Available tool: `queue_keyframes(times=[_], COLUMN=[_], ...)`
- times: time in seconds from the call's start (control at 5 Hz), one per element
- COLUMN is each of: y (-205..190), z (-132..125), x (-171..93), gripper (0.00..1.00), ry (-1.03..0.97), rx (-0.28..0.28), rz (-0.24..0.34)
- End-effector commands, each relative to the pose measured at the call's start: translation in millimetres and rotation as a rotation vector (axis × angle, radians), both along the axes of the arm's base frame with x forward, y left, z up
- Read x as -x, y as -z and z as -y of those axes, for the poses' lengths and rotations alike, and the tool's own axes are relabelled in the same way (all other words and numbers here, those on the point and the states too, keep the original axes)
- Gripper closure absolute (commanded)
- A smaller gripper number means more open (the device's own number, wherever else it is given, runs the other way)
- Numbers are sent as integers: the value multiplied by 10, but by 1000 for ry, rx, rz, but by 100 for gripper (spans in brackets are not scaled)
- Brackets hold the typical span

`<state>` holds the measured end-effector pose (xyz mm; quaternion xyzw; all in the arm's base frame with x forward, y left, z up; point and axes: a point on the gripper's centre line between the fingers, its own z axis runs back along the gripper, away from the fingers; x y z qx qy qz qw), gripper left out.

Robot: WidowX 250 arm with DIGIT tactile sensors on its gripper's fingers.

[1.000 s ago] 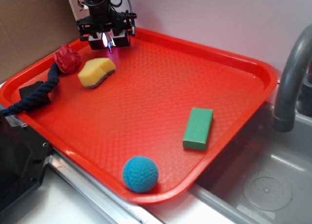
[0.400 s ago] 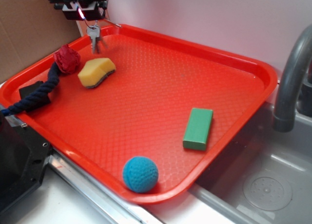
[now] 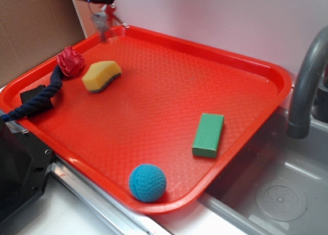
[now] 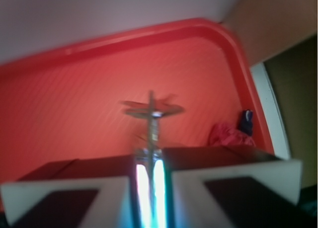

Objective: Grab the silver keys.

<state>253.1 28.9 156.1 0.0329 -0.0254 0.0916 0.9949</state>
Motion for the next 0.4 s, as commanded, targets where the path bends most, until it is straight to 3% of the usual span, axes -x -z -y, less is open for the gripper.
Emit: queue_keyframes(times=[0.0,0.2], y=[-398,-363], z=[321,307], x=[100,109], gripper=[100,100], ry=[182,212], rx=[-9,-5], rz=[-40,-82])
